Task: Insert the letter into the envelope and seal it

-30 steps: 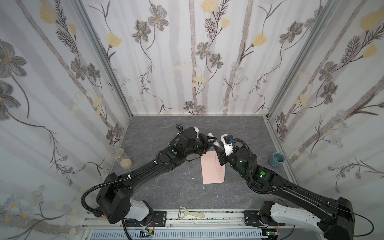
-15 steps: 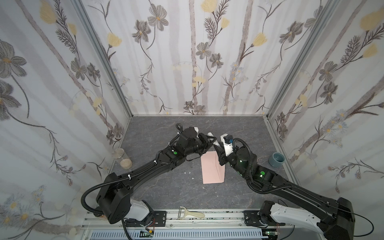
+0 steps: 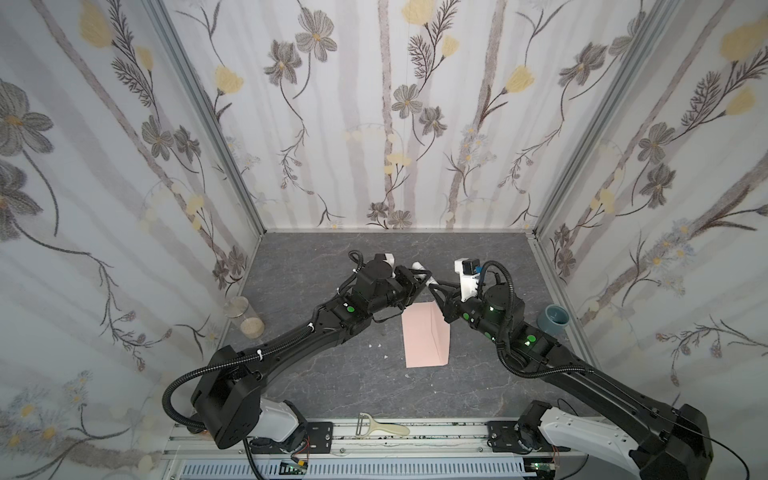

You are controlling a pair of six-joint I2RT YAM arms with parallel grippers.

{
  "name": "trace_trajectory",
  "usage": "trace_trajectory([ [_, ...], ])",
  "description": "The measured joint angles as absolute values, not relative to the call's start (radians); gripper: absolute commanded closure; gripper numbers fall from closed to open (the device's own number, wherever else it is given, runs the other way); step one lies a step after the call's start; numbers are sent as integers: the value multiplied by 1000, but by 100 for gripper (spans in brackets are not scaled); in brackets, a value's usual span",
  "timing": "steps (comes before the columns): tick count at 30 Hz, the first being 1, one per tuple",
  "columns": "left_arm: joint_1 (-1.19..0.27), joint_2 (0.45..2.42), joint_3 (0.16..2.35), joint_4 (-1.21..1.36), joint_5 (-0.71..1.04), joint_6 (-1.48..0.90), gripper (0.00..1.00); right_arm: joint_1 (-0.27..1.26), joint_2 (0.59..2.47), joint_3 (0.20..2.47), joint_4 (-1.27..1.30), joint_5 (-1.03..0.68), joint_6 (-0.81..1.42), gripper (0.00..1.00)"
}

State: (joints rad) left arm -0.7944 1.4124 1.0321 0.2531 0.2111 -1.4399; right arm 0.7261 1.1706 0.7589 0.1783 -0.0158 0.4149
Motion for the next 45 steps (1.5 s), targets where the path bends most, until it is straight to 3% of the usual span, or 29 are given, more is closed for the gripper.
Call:
trace_trajectory([
  [17, -833, 1406, 958, 331, 135, -1414, 100, 525, 1191, 573, 476, -421, 1098, 82],
  [31, -844, 1404, 920, 354, 100, -1382, 100, 492, 1291, 466, 772, -526, 1423, 82],
  [38, -846, 1382, 889, 388, 88, -1362, 100, 490, 1303, 463, 811, -539, 1454, 64],
  [45, -817, 1364, 919, 336, 109, -1362, 100, 506, 1148, 577, 502, -342, 1143, 57],
])
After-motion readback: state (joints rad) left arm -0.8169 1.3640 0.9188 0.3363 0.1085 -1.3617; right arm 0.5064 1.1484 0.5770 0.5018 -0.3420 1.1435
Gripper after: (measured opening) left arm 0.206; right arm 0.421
